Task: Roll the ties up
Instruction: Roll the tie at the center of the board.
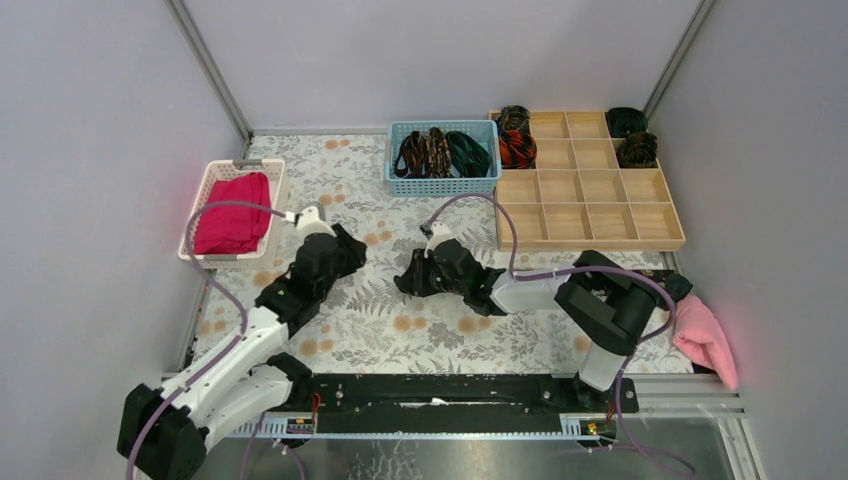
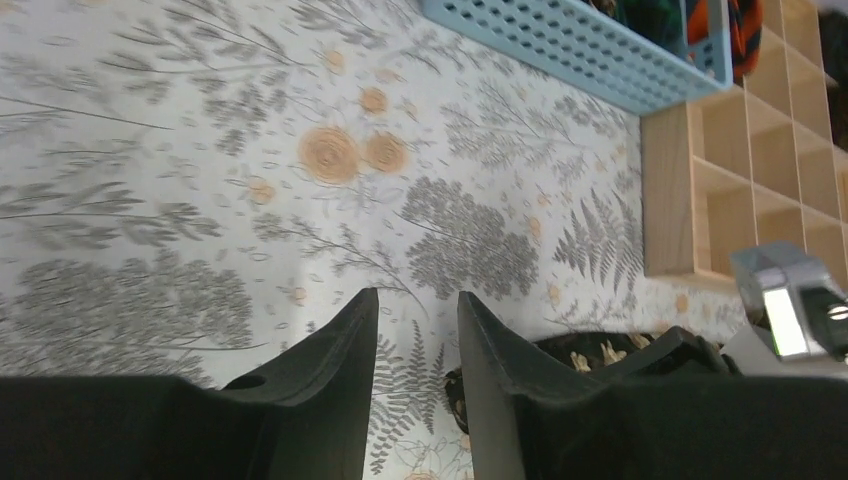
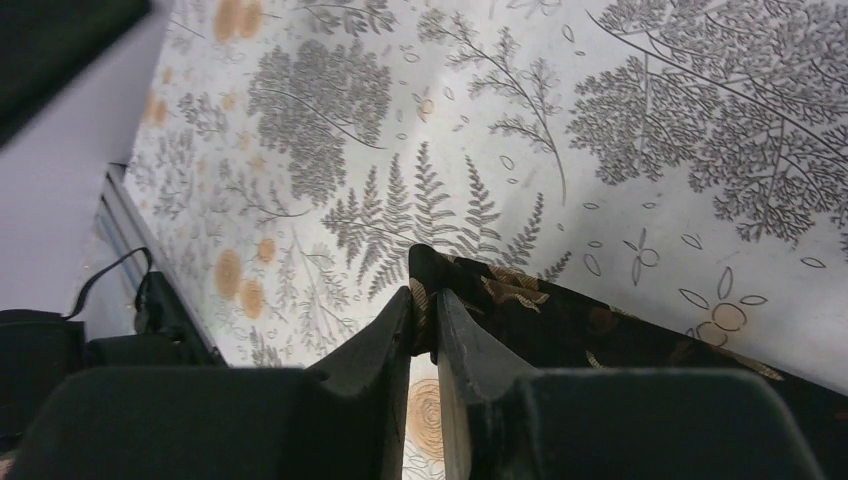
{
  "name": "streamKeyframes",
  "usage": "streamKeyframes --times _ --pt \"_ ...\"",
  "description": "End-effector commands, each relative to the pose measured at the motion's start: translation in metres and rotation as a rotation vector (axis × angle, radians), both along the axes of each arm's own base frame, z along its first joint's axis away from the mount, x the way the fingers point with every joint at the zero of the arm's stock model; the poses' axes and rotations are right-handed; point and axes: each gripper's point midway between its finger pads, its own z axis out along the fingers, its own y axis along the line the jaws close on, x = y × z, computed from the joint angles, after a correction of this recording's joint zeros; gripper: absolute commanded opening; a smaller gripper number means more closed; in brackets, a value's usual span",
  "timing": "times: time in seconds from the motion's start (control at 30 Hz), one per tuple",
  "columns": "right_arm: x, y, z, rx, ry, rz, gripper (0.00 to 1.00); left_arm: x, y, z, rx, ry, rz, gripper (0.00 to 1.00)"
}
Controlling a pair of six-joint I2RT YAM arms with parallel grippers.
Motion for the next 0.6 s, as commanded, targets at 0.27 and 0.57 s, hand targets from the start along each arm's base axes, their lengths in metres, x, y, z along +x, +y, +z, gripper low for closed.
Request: streamKeyframes --times 0.27,0.57 --pt "-0.002 0.008 0.029 0.138 0.015 0.045 0.19 0.052 -0.103 -0.007 -0.072 -0.01 -0.422 0.09" --pt "0.0 -0.002 0.025 0.112 -0.006 0.03 0.18 0.036 -0.132 -0.058 -0.199 0.137 -0.664 0.0"
